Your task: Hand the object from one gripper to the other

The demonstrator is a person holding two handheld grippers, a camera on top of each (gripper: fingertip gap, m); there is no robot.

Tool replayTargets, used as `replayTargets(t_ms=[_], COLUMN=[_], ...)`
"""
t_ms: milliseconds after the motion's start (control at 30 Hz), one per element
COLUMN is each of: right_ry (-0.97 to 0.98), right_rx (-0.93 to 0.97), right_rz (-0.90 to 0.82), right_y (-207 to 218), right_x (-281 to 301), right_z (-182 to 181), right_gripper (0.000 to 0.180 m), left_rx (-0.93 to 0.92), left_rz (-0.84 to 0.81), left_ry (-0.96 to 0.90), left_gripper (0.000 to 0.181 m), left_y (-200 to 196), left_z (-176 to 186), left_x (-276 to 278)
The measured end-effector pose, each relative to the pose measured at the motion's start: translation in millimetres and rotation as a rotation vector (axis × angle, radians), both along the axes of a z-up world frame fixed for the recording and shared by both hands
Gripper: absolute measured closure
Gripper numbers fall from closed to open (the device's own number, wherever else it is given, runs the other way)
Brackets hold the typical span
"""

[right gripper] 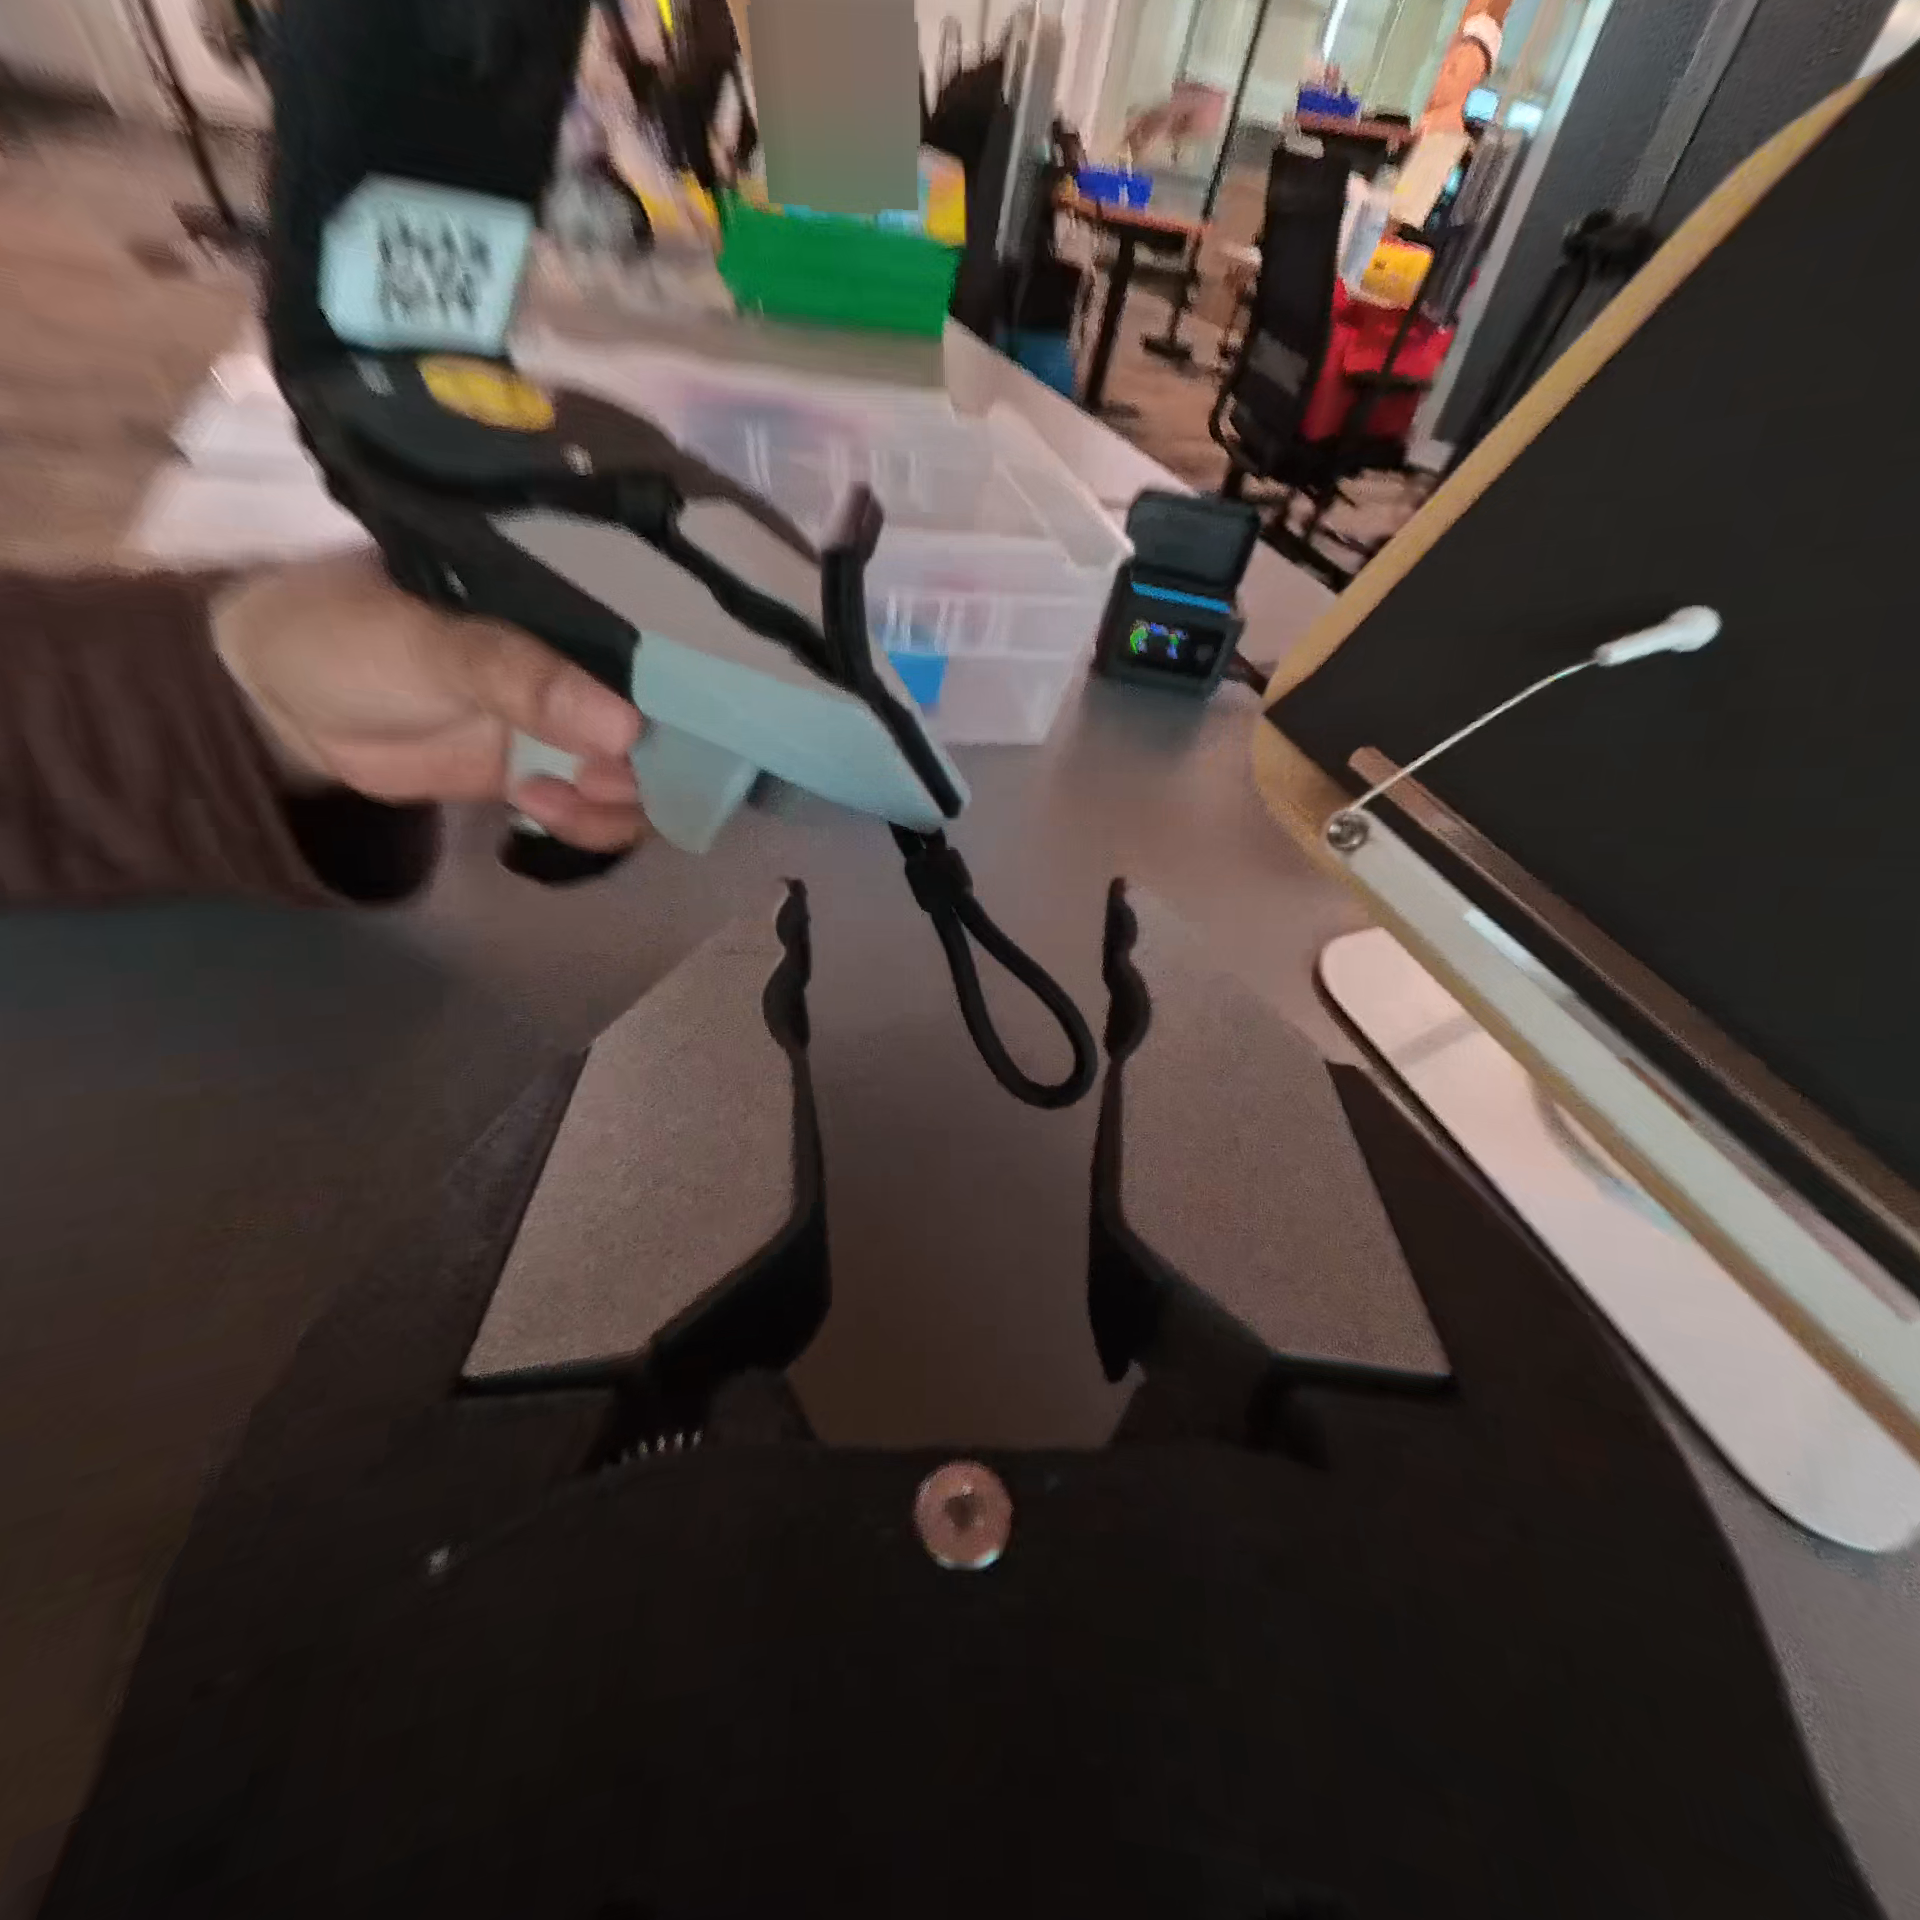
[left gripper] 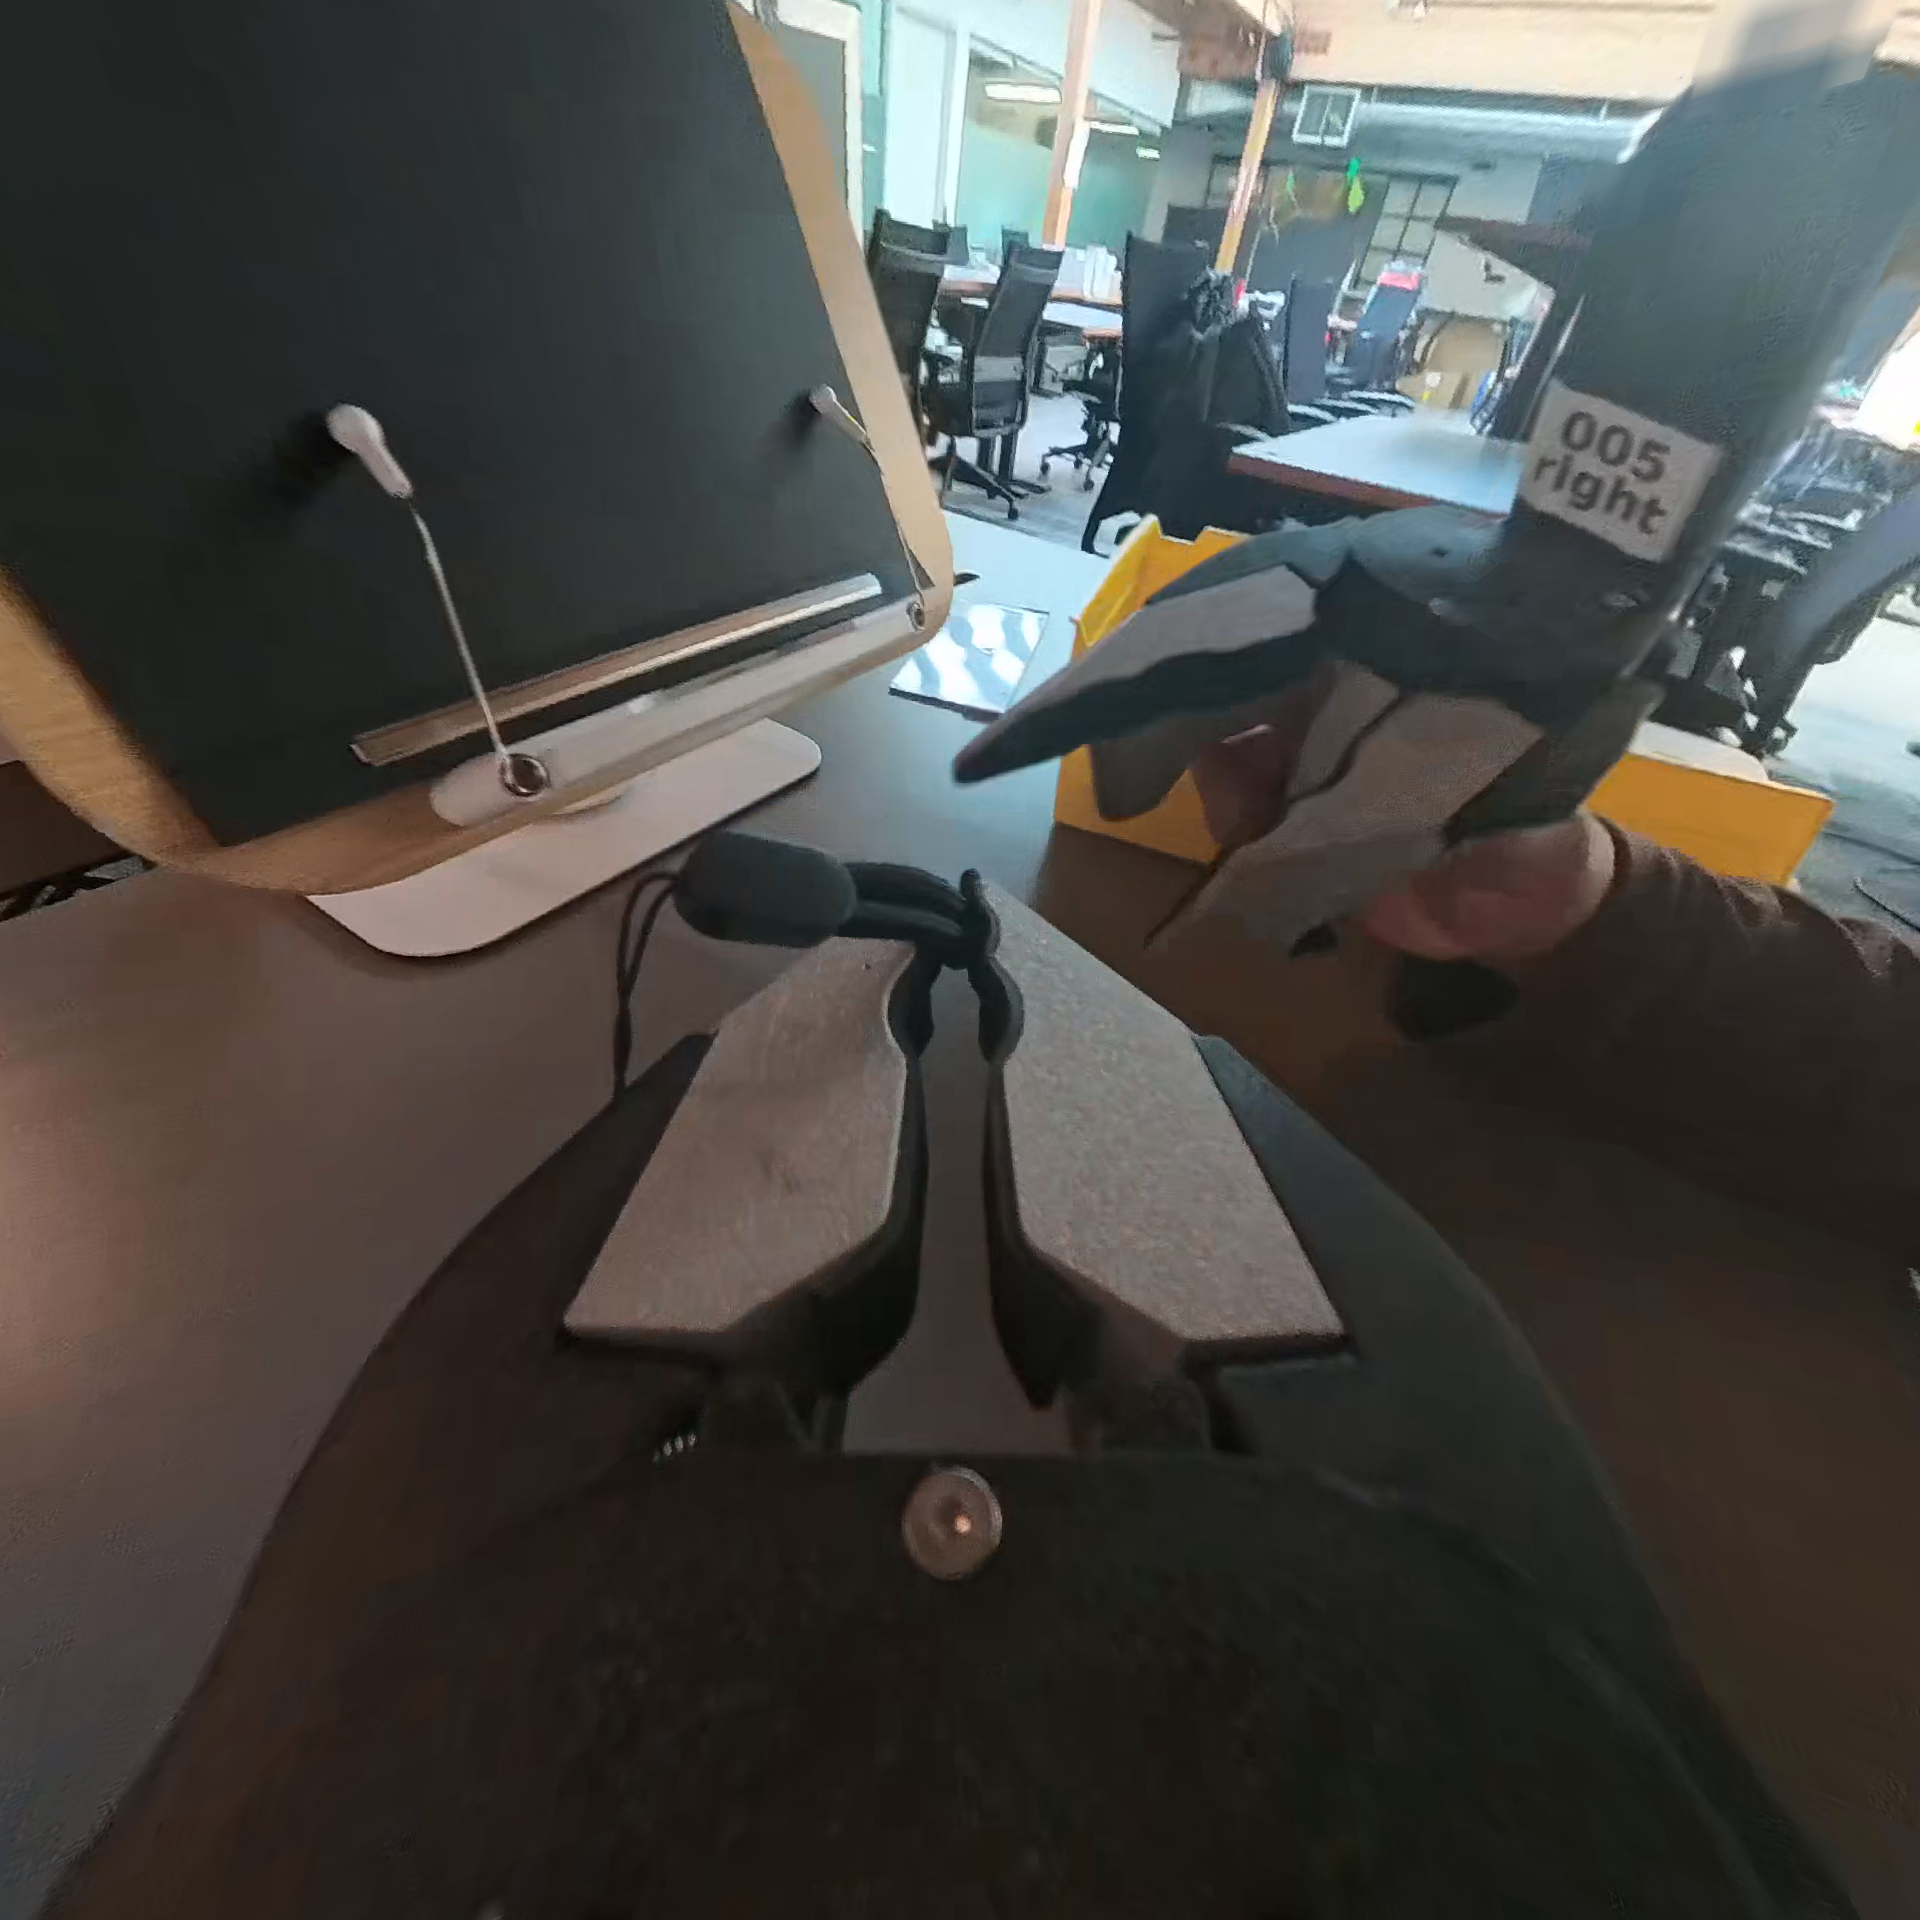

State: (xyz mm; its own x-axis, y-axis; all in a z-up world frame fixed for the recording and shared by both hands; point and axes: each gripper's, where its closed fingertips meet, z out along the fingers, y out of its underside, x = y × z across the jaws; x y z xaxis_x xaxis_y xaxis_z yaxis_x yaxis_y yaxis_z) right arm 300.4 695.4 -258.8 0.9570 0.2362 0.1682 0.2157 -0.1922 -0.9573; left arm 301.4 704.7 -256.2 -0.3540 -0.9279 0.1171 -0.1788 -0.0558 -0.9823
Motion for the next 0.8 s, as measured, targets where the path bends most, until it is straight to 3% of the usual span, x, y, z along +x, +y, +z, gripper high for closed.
replayTargets(t_ms=[67,167,267,433,533,667,800], right_ry=[-0.111,-0.169,-0.048,0.295,0.421,0.556,0.563], right_rx=[-0.065,-0.13,-0.177,-0.236,-0.255,-0.326,-0.4], right_rz=[-0.046,-0.038,0.01,0.036,0.047,0.1,0.096], right_y=[6.6,10.5,7.2,-2.3,-6.6,-11.5,-12.7], right_x=[0.0,-4.0,-7.0,8.1,13.9,9.1,6.8], right_z=[-17.8,-34.6,-33.5,-27.1,-25.4,-30.7,-44.5], right_gripper=[0.14,0.176,0.177,0.178,0.177,0.178,0.177], left_rx=[-0.009,-0.04,-0.006,0.211,0.413,0.768,0.832], left_rz=[-0.034,-0.061,-0.055,0.001,0.083,0.196,0.192], left_ry=[0.01,0.019,0.022,0.084,0.121,0.003,-0.072], left_gripper=[0.181,0.181,0.177,0.129,0.127,0.131,0.134], left_y=[-7.0,-11.2,-7.2,0.5,12.2,21.8,10.5], left_z=[-0.9,-0.3,-2.2,-22.5,-38.9,-36.2,-25.8], left_x=[-1.1,-2.2,-3.0,-1.5,3.5,7.3,5.0])
